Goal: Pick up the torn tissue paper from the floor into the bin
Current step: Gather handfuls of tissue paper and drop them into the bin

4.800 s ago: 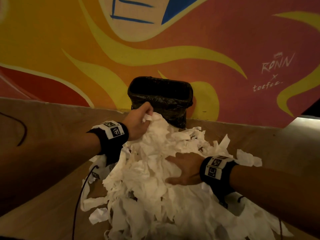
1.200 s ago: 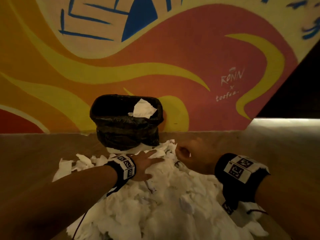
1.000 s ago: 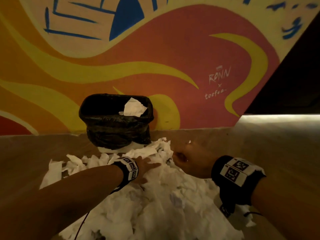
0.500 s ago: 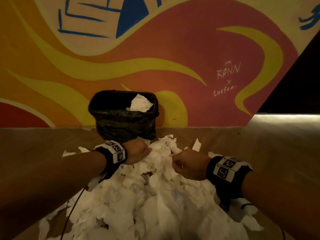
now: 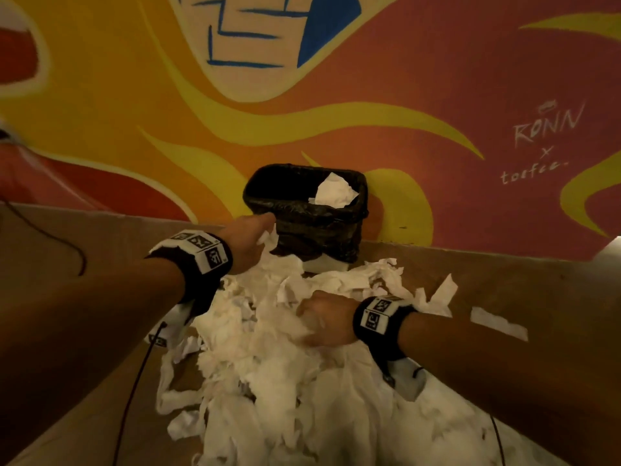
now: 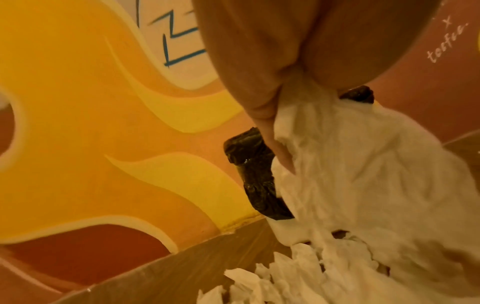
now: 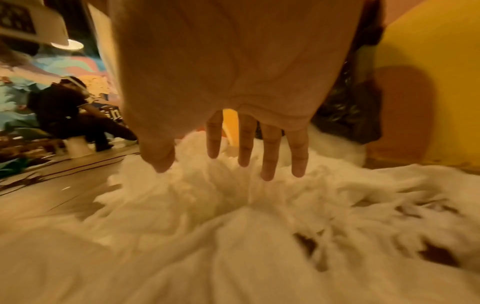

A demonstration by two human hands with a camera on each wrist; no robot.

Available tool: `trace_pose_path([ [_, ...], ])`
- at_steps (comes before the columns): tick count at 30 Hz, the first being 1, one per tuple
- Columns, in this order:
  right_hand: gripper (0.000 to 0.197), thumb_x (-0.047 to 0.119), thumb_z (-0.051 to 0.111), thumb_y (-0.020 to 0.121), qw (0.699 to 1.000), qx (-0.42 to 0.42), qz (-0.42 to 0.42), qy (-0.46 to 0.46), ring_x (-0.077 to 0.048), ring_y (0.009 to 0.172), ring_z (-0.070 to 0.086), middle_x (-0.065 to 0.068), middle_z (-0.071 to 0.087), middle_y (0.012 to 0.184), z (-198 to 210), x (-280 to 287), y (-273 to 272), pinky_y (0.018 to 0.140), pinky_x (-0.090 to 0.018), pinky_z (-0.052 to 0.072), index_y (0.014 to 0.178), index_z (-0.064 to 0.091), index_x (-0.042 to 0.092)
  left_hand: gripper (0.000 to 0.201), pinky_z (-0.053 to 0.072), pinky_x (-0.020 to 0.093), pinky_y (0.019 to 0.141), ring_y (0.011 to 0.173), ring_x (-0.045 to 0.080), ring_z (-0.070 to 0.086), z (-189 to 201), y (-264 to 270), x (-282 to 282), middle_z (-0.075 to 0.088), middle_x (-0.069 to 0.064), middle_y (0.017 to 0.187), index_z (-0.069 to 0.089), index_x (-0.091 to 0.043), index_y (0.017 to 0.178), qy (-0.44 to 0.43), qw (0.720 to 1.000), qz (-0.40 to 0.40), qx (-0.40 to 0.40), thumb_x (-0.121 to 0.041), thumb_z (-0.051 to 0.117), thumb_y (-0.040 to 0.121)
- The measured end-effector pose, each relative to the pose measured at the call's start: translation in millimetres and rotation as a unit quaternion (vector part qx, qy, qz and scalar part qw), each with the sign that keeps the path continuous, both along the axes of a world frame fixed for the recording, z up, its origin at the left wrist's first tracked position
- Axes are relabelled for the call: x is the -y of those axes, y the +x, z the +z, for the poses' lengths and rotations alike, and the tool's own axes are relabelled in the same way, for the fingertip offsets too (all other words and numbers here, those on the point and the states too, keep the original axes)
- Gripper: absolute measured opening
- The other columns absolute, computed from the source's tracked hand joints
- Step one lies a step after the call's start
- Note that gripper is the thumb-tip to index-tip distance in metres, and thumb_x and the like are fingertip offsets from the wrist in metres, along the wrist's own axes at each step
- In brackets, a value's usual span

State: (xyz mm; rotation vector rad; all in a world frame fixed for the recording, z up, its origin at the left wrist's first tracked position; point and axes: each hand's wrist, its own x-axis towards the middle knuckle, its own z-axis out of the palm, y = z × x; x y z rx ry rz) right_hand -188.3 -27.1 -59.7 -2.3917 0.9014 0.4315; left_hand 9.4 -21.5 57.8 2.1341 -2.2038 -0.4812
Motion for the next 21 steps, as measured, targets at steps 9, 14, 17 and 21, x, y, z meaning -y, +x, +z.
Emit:
trace_pose_path([
  [9, 0.08, 0.041, 0.073, 0.079, 0.983, -0.089, 0.156, -0.025, -0.037, 0.128, 0.04, -0.014, 0.035, 0.144, -32.7, -38.0, 49.1, 0.104, -0.046, 0.04, 0.145, 0.03, 0.032, 0.012, 0.047, 0.039, 0.068, 0.075, 0.03, 0.054, 3.7, 14.5, -37.3, 0.059, 0.007, 0.087, 0.047, -0.016, 0.099, -0.063, 0.997, -0.051, -0.013, -0.025, 0.05, 0.091],
  [14, 0.035, 0.028, 0.056, 0.092, 0.996, -0.009, 0.087, 0.003, -0.033, 0.114, 0.053, -0.015, 0.055, 0.124, -12.3, -33.3, 42.0, 0.094, -0.037, 0.043, 0.122, 0.057, 0.011, 0.028, 0.047, 0.035, 0.078, 0.092, 0.023, 0.053, 22.5, 16.9, -19.9, 0.056, 0.002, 0.102, 0.057, -0.02, 0.103, 0.029, 0.985, -0.105, 0.135, -0.039, 0.065, 0.084],
  [17, 0.039, 0.04, 0.054, 0.091, 0.999, 0.039, 0.009, -0.006, -0.027, 0.115, 0.049, -0.009, 0.052, 0.124, 12.5, -29.3, 27.2, 0.097, -0.036, 0.042, 0.122, 0.055, 0.016, 0.045, 0.05, 0.039, 0.091, 0.112, 0.03, 0.056, 34.3, 15.0, 8.2, 0.056, 0.011, 0.129, 0.051, -0.011, 0.134, 0.061, 0.977, -0.096, 0.179, -0.008, 0.055, 0.089],
  [21, 0.014, 0.03, 0.061, 0.087, 0.986, 0.14, -0.081, -0.045, -0.019, 0.087, 0.043, -0.004, 0.043, 0.095, 37.4, -25.6, 11.3, 0.075, -0.028, 0.032, 0.08, 0.051, 0.022, 0.043, 0.042, 0.033, 0.084, 0.118, 0.032, 0.05, 36.8, 9.2, 28.9, 0.047, 0.013, 0.138, 0.05, -0.009, 0.131, 0.058, 0.981, -0.111, 0.147, 0.002, 0.049, 0.09],
])
